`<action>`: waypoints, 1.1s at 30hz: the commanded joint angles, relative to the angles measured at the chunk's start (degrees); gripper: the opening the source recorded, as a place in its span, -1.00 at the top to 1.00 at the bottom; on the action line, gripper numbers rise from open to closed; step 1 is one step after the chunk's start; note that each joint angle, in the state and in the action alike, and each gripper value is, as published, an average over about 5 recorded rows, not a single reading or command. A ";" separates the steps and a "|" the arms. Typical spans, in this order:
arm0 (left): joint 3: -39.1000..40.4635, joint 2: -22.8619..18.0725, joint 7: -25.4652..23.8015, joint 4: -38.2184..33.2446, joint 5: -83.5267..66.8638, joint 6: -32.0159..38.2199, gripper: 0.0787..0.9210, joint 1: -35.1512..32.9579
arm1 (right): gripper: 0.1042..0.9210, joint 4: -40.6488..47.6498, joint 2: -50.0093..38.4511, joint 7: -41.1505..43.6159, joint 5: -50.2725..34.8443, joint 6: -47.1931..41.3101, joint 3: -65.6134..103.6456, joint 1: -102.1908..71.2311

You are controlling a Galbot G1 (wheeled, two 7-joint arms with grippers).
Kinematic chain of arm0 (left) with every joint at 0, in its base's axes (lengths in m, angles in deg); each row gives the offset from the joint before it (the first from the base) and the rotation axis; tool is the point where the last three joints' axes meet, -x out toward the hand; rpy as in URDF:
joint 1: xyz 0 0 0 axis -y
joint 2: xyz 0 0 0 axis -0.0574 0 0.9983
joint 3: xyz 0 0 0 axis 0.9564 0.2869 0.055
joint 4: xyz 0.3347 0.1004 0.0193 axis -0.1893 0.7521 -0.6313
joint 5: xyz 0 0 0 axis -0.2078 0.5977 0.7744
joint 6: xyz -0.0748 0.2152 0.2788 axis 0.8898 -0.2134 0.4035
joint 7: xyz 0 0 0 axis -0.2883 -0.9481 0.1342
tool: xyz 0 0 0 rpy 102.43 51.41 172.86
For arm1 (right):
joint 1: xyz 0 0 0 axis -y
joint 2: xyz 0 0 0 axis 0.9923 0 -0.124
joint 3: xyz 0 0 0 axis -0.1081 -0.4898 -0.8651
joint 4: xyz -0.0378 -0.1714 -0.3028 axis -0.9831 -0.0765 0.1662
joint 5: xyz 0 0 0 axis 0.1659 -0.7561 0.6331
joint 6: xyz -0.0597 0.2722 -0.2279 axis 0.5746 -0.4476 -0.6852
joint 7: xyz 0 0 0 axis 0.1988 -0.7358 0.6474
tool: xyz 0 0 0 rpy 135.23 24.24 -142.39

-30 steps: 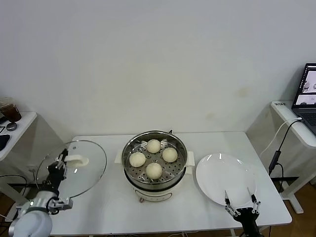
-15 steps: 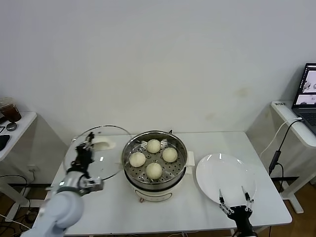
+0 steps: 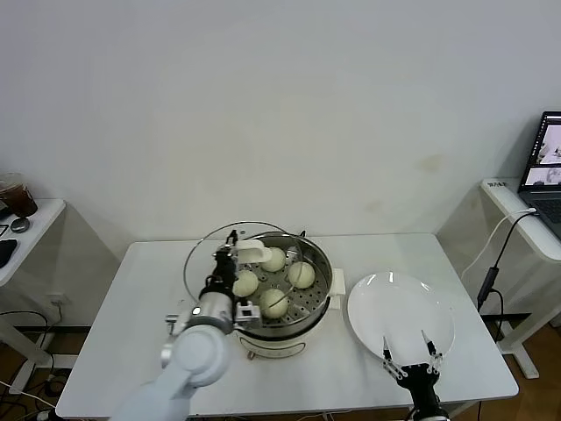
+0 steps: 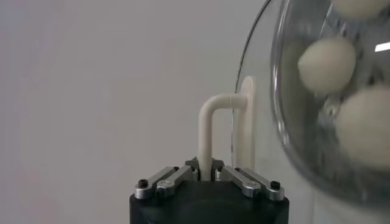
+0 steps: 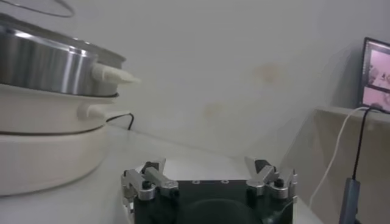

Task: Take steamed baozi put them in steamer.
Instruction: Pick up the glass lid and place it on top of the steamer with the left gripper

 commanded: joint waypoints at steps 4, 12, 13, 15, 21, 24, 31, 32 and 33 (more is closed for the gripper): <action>6.43 -11.53 -2.92 6.17 9.01 -2.29 0.77 3.01 | -0.76 0.88 0.21 -0.35 1.13 0.27 -0.23 0.35; 5.97 -13.59 -2.07 7.69 10.99 -2.04 0.77 1.20 | -0.76 1.25 0.16 0.11 1.41 0.64 -0.52 0.15; 5.77 -13.84 -1.91 7.99 11.25 -1.92 0.77 1.05 | -0.76 1.22 0.12 0.14 1.43 0.66 -0.55 0.07; 5.42 -14.07 -1.65 8.44 11.60 -1.70 0.77 0.82 | -0.76 1.13 0.04 0.15 1.43 0.69 -0.53 -0.05; 4.33 -14.32 -1.12 8.78 11.83 -1.37 0.77 -0.06 | -0.76 1.09 -0.12 0.13 1.39 0.86 -0.37 -0.33; 4.09 -14.28 -0.89 8.52 12.14 -1.20 0.77 -0.65 | -0.76 1.24 -0.12 0.12 1.45 0.90 -0.43 -0.35; 3.36 -14.12 -0.27 8.39 13.74 -0.38 0.77 -1.58 | -0.76 1.19 -0.12 0.13 1.49 0.88 -0.67 -0.35; 3.27 -14.06 -0.15 8.45 13.95 -0.22 0.77 -1.66 | -0.76 1.22 -0.13 0.13 1.50 0.89 -0.68 -0.35; 3.17 -13.99 0.03 8.53 14.24 -0.02 0.77 -1.74 | -0.76 1.23 -0.14 0.13 1.50 0.89 -0.71 -0.36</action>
